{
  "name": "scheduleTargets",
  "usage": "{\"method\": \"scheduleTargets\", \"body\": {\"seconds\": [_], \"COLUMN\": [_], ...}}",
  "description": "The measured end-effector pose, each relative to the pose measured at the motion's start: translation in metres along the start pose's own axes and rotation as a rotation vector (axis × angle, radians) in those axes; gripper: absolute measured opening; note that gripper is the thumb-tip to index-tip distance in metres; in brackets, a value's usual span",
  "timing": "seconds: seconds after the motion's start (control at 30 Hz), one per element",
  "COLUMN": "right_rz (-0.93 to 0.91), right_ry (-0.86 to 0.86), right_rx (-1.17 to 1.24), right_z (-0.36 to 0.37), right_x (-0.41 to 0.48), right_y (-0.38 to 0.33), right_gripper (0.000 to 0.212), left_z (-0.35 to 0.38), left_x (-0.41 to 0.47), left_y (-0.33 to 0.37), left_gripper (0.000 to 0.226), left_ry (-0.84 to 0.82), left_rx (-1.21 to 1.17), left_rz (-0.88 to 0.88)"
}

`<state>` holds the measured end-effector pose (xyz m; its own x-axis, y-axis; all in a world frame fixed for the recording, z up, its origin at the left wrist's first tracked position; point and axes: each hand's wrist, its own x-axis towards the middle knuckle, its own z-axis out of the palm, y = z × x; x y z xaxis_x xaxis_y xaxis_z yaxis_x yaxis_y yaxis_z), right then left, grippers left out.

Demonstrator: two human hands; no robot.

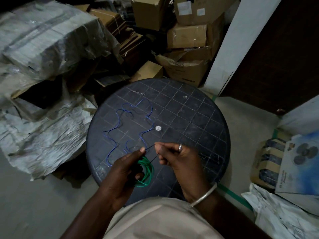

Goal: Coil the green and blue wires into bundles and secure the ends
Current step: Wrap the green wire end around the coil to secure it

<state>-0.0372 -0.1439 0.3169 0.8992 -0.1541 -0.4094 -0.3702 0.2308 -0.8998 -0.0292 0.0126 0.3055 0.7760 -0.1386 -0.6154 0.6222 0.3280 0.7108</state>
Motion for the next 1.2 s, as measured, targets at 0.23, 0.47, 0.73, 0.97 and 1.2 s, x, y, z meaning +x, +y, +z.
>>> {"method": "scheduleTargets", "body": {"seconds": [0.23,0.47,0.73,0.97,1.2], "right_rz": [-0.129,-0.138,-0.092,-0.070,-0.125], "right_ry": [0.067,0.039,0.055,0.024,-0.041], "right_rx": [-0.099,-0.153,-0.076,-0.005,-0.005], "right_z": [0.006,0.007,0.010,0.013,0.013], "right_x": [-0.005,-0.003,-0.001,-0.001,0.003], "right_y": [-0.009,-0.010,-0.007,-0.008,0.000], "right_gripper": [0.012,0.012,0.013,0.042,0.008], "left_z": [0.010,0.012,0.011,0.010,0.006], "left_x": [-0.004,-0.006,-0.003,-0.001,0.001], "left_y": [0.004,0.003,0.002,0.000,-0.004], "left_gripper": [0.031,0.037,0.023,0.032,0.036], "left_ry": [0.031,0.032,0.068,0.037,0.050], "left_rx": [-0.002,-0.002,0.031,0.058,0.031], "left_rz": [0.125,0.142,0.160,0.165,0.144]}}
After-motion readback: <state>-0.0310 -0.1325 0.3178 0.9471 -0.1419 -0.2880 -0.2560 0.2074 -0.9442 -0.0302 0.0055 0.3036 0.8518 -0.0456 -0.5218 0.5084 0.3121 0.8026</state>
